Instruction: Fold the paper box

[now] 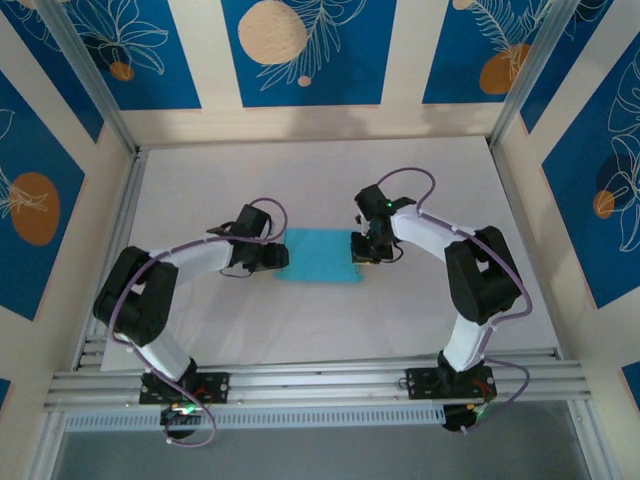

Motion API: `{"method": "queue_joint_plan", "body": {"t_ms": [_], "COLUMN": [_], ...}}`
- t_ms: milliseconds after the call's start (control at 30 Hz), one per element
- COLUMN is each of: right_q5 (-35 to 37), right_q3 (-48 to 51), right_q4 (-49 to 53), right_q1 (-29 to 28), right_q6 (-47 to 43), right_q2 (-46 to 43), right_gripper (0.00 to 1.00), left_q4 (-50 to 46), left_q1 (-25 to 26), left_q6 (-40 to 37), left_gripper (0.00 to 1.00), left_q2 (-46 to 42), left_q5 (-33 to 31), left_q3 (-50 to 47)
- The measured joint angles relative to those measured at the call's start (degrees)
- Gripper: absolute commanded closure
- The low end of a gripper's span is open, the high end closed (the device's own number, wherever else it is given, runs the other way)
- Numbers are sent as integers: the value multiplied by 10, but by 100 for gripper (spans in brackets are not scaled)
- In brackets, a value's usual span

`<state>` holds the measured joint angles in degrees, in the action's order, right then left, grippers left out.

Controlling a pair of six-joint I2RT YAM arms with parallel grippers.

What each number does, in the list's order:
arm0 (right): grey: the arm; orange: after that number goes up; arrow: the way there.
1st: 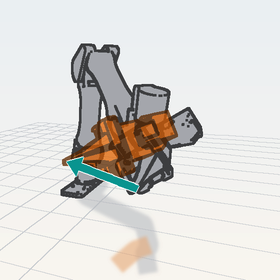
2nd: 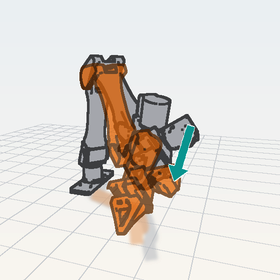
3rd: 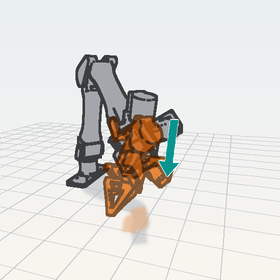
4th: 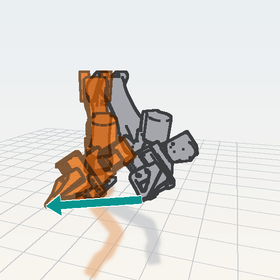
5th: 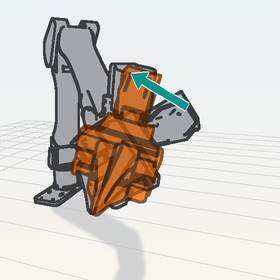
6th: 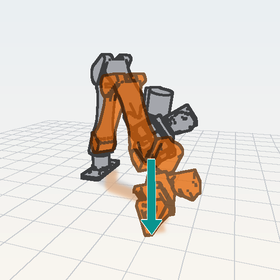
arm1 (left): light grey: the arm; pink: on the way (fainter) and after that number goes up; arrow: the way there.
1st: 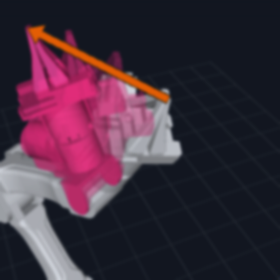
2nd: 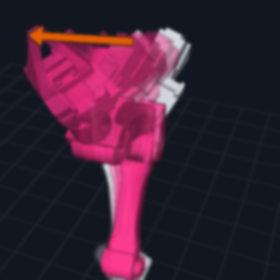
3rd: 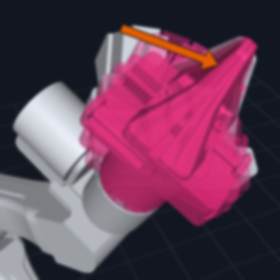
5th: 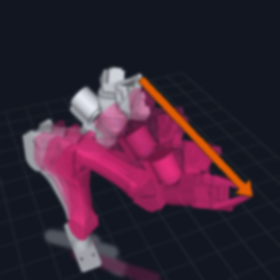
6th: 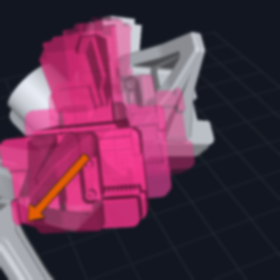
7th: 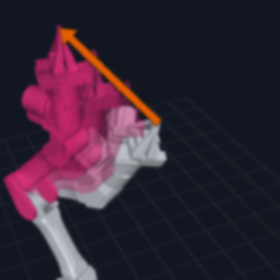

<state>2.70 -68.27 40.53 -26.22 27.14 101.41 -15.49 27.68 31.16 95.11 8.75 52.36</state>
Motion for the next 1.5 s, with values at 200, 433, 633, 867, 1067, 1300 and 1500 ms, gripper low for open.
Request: {"method": "queue_joint_plan", "body": {"t_ms": [200,433,633,867,1067,1300,1500], "right_q5": [-70,-181,-254,-307,-343,-376,-379], "right_q3": [5,41,67,73,73,72,74], "right_q4": [-22,-90,-148,-183,-198,-213,-223], "right_q1": [50,101,125,149,152,153,149], "right_q6": [11,42,66,74,75,82,88], "right_q2": [-17,-14,18,54,71,82,80], "right_gripper": [63,44,42,39,37,36,33], "left_q4": [-1,-2,0,5,11,16,25], "left_q1": [0,0,-1,-10,-17,-19,-22], "left_q6": [-2,-6,-13,-17,-17,-17,-17], "left_gripper": [50,53,58,68,71,74,75], "left_q2": [7,7,8,8,11,14,15], "left_q5": [0,0,5,20,33,45,55], "left_q3": [9,10,10,10,10,10,7]}}
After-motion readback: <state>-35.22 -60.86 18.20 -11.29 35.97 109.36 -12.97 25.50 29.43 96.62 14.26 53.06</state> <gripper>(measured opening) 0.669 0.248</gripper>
